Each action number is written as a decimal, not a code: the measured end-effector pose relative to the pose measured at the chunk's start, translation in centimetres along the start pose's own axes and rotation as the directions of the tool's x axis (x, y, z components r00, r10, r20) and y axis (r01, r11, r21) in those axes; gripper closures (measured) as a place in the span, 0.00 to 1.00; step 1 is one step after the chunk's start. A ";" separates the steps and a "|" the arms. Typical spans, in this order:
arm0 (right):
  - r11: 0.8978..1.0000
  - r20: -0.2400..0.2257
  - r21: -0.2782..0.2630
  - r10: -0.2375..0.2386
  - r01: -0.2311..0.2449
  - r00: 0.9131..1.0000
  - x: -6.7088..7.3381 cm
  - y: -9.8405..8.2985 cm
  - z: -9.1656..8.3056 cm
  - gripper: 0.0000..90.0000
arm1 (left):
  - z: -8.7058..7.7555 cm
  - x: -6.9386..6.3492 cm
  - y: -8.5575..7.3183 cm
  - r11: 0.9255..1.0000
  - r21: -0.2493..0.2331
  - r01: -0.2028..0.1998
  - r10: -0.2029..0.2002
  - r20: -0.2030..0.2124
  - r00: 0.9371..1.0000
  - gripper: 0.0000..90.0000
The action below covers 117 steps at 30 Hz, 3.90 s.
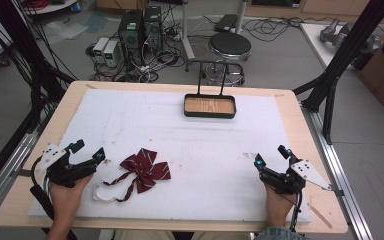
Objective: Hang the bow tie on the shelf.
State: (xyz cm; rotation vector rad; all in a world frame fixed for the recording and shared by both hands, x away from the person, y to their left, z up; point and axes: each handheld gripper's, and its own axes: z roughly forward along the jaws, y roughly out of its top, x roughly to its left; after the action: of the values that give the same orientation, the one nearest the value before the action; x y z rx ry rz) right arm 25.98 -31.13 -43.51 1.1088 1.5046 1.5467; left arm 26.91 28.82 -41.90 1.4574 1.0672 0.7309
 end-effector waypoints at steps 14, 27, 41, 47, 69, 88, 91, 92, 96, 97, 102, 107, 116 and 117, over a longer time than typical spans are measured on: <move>1.000 -0.004 0.007 0.004 -0.004 1.000 0.0 0.0 0.1 0.12 | 0.0 -0.4 0.1 0.999 -0.004 -0.042 0.042 0.045 0.998 0.22; 1.000 -0.004 0.018 0.005 -0.005 1.000 0.0 -0.1 0.2 0.12 | 0.9 -1.4 0.2 0.997 0.029 -0.078 0.072 0.158 0.985 0.25; 1.000 -0.002 0.019 -0.003 0.003 1.000 0.0 -0.1 0.3 0.12 | 4.5 -4.1 -1.1 0.953 0.284 -0.109 0.004 0.344 0.939 0.38; 1.000 0.001 0.021 -0.006 0.006 1.000 0.0 -0.1 0.3 0.12 | 5.5 -5.2 -1.5 0.919 0.359 -0.164 0.019 0.374 0.927 0.39; 1.000 0.002 0.024 -0.006 0.006 1.000 0.0 -0.1 0.3 0.12 | 6.8 -7.2 -2.2 0.822 0.484 -0.298 0.124 0.359 0.925 0.60; 1.000 0.002 0.027 0.005 -0.005 1.000 -0.1 -0.1 0.3 0.12 | 6.3 -7.9 1.5 0.931 0.297 -0.210 0.116 0.305 0.945 0.75; 1.000 0.002 0.026 0.008 -0.008 1.000 -0.1 -0.1 0.3 0.12 | 6.8 -8.3 2.5 0.943 0.260 -0.209 0.129 0.294 0.947 0.75; 1.000 -0.002 0.025 0.009 -0.009 1.000 -0.1 -0.1 0.3 0.12 | 7.0 -8.4 2.7 0.945 0.251 -0.209 0.133 0.291 0.947 0.75; 1.000 -0.002 0.026 0.014 -0.014 1.000 -0.2 -0.1 0.2 0.12 | 8.1 -8.9 4.1 0.959 0.211 -0.189 0.125 0.284 0.951 0.75; 1.000 -0.001 0.024 0.014 -0.014 1.000 -0.2 -0.1 0.2 0.12 | 8.4 -9.0 4.4 0.960 0.205 -0.191 0.128 0.285 0.950 0.75; 0.999 -0.008 0.027 0.021 -0.021 1.000 -0.3 -0.1 0.3 0.12 | 10.3 -10.1 6.5 0.965 0.161 -0.208 0.156 0.285 0.946 0.75; 0.999 -0.013 0.031 0.028 -0.028 1.000 -0.3 -0.1 0.3 0.12 | 12.3 -10.8 8.3 0.977 0.094 -0.190 0.161 0.248 0.955 0.75; 0.999 -0.016 0.031 0.038 -0.037 0.999 -0.5 -0.2 0.4 0.12 | 16.4 -11.9 11.7 0.990 0.003 -0.142 0.139 0.195 0.971 0.75; 0.999 -0.017 0.031 0.039 -0.038 0.999 -0.5 -0.2 0.4 0.12 | 16.8 -12.0 12.1 0.990 -0.005 -0.139 0.137 0.193 0.972 0.75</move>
State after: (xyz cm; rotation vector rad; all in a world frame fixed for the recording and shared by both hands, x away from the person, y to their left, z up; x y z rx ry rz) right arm 26.57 -31.39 -43.74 1.1505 1.5315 1.5685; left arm 39.73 11.47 -31.59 1.5869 0.8280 0.6675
